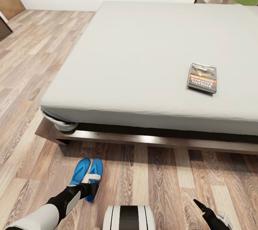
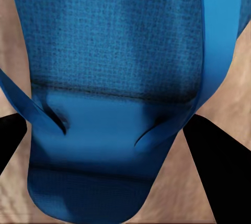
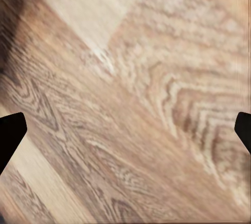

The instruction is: In the bedroom, move the book from the bed onto either nightstand, and place the two sandals side by side next to the bed.

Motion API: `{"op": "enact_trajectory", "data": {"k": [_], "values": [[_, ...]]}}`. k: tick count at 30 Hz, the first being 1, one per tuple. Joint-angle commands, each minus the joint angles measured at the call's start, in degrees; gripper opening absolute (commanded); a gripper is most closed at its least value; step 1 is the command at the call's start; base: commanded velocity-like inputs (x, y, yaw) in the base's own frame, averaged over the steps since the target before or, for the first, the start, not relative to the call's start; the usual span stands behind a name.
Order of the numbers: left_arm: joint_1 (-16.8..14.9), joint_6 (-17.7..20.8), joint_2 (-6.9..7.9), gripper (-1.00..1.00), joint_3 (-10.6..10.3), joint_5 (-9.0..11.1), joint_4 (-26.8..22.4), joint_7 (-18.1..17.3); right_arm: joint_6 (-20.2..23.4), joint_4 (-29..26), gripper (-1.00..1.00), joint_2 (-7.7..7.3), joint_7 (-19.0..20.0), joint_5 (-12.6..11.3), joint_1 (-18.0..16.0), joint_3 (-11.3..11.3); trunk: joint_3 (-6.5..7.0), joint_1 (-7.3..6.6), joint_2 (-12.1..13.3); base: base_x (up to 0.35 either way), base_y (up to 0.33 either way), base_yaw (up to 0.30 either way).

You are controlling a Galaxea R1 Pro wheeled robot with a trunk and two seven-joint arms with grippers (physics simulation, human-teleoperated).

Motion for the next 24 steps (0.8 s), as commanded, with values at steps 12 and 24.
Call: {"op": "enact_trajectory", "data": {"k": [12,24], "values": [[-0.01,0.3,0.7,-1.0,-0.23,0.64,-0.11,-0.05,0.6,0.19,1.0,0.02,0.37,-0.62,-0.07,0.29,-2.03,0.22,-0.14,0.0,0.0,0.0],[-0.01,0.29,0.87,-1.0,-0.22,0.64,-0.11,-0.05,0.57,0.19,1.0,0.02,0.37,-0.62,-0.08,0.29,-3.14,0.35,-0.2,0.0,0.0,0.0]]}}
